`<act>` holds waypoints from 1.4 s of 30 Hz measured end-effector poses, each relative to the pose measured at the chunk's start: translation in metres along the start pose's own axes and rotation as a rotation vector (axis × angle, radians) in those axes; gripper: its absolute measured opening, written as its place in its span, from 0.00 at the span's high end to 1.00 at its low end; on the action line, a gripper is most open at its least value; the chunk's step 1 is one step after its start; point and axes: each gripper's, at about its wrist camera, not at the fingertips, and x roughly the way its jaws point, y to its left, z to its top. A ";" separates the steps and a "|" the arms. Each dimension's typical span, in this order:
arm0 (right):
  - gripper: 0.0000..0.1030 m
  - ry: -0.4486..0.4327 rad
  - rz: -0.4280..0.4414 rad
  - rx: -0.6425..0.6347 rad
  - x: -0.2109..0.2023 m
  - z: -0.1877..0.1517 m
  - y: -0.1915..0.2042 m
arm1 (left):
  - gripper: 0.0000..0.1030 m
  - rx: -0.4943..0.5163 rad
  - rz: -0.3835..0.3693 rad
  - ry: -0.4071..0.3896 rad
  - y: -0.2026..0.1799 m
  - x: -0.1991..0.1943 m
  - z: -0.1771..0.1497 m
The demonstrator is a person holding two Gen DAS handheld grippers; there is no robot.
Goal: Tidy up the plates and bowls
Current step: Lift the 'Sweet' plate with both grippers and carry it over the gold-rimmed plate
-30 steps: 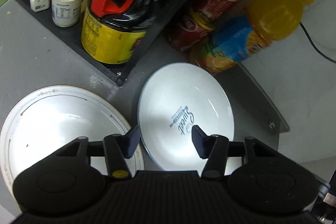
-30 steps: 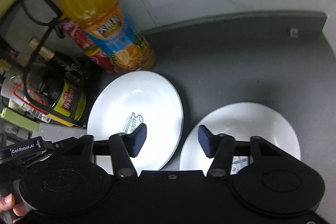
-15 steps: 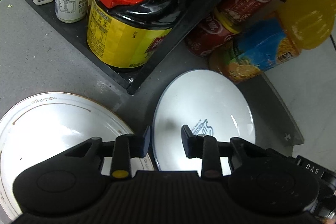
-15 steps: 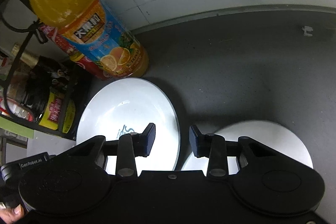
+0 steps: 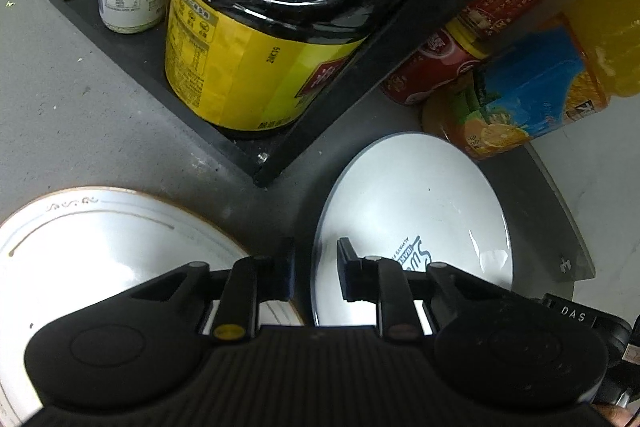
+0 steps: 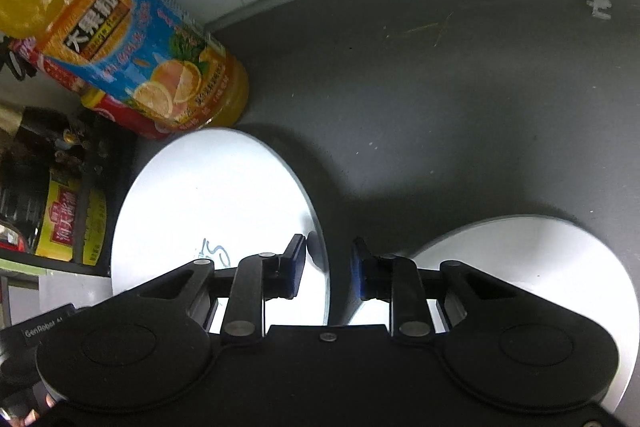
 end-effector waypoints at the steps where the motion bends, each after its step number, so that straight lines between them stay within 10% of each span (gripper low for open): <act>1: 0.77 0.007 0.001 -0.003 0.002 -0.001 0.000 | 0.84 -0.002 -0.003 0.002 0.000 0.001 0.001; 42: 0.95 -0.153 0.094 0.145 -0.079 -0.062 0.018 | 0.94 0.092 -0.110 0.074 0.004 -0.038 0.006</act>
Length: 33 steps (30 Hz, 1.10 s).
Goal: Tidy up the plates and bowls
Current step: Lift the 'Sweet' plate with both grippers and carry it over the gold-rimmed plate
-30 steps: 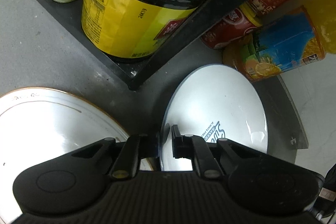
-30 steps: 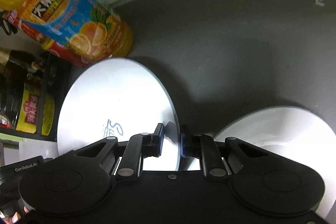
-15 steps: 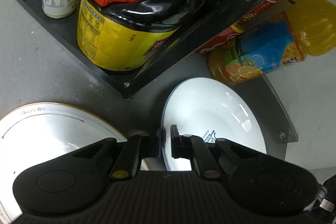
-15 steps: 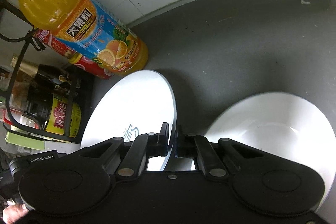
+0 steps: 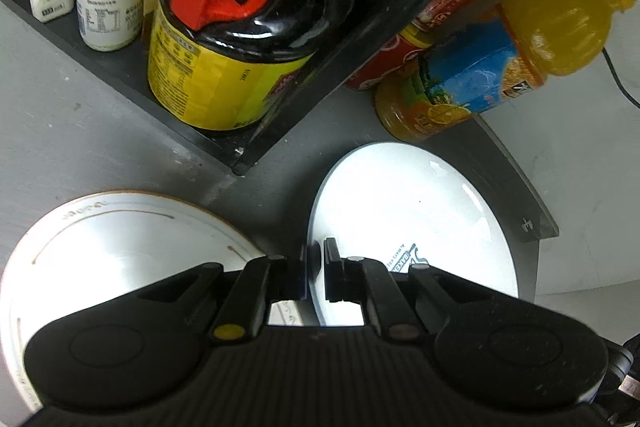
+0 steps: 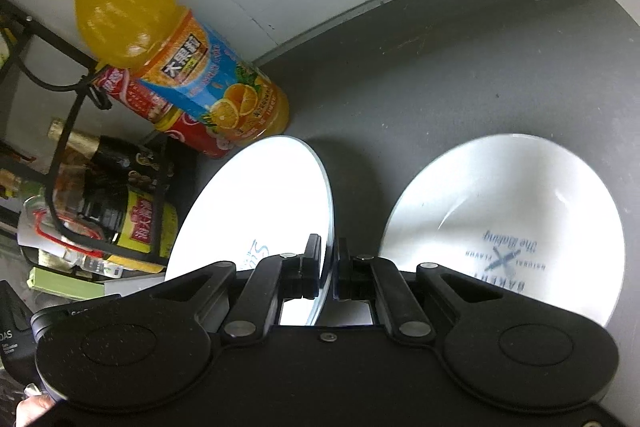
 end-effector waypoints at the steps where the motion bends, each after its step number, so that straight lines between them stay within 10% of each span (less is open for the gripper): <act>1: 0.94 -0.004 0.003 0.001 -0.002 -0.002 0.003 | 0.94 0.005 0.000 -0.002 0.001 -0.003 0.000; 33: 0.94 -0.024 0.025 -0.015 -0.024 -0.095 0.063 | 0.94 0.059 0.008 0.001 0.084 -0.075 -0.020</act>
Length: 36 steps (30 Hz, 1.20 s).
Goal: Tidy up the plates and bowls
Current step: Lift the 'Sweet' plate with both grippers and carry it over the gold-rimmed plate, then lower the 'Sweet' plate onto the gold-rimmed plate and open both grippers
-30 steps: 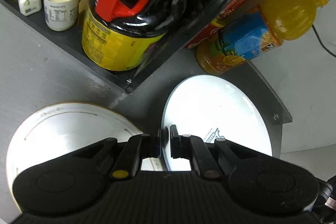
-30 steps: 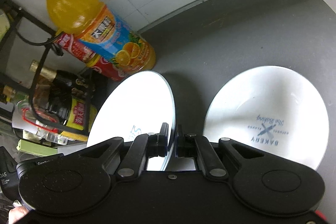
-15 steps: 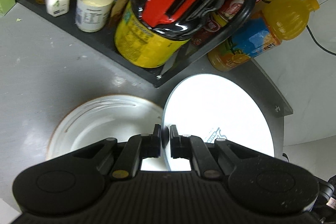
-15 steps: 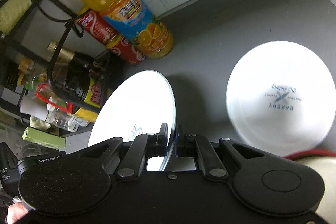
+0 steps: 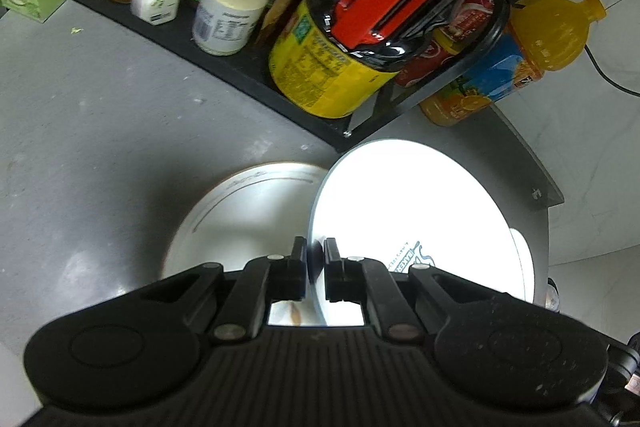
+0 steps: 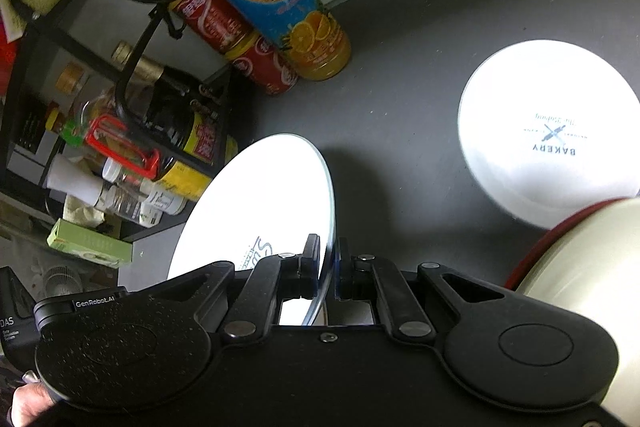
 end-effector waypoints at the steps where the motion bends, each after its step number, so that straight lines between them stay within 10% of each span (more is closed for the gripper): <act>1: 0.94 0.001 -0.001 0.000 0.000 -0.002 0.001 | 0.94 -0.001 0.000 0.001 0.003 -0.002 -0.002; 36: 0.96 0.057 -0.069 -0.078 0.022 -0.049 0.022 | 0.91 -0.037 0.086 0.058 0.048 0.006 -0.033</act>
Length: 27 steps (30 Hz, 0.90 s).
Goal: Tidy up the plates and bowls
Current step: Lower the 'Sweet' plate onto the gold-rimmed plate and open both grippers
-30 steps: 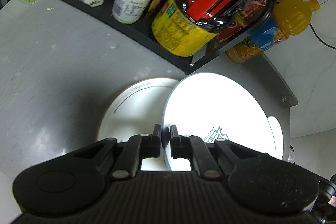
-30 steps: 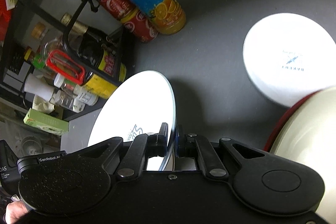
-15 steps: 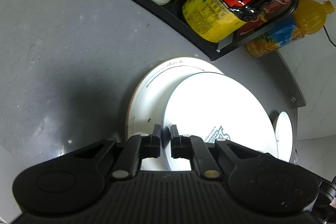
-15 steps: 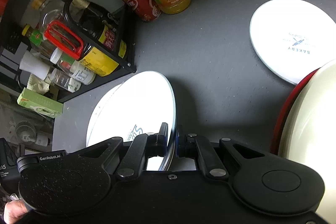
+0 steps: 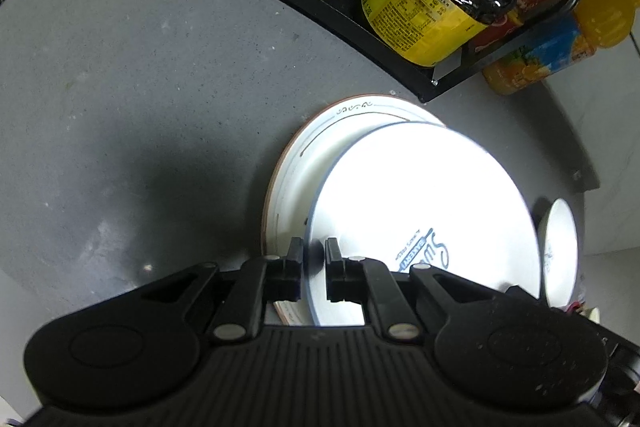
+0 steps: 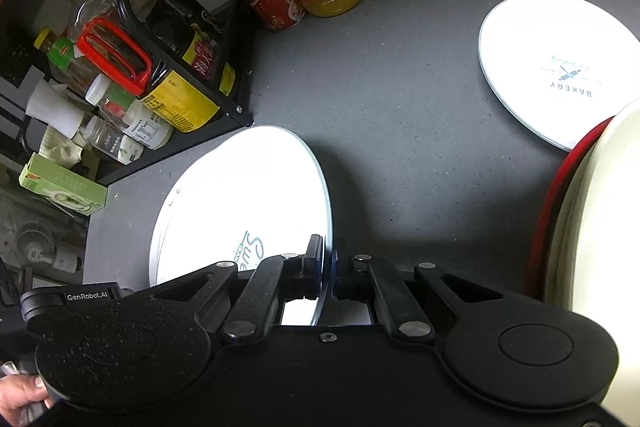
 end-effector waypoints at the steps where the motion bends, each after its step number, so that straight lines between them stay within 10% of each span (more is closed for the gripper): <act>1: 0.96 -0.001 0.000 -0.003 0.000 0.000 0.000 | 0.90 0.005 -0.002 0.003 0.000 0.000 0.001; 11: 0.96 -0.001 -0.006 -0.004 0.005 0.000 0.001 | 0.87 0.059 -0.001 -0.037 -0.011 -0.027 0.019; 16: 0.94 0.006 -0.026 -0.005 0.009 0.000 0.001 | 0.50 0.093 0.066 -0.082 -0.016 -0.032 0.021; 27: 0.91 0.023 -0.048 -0.024 0.023 0.001 0.007 | 0.56 0.046 0.084 -0.040 -0.004 -0.005 0.015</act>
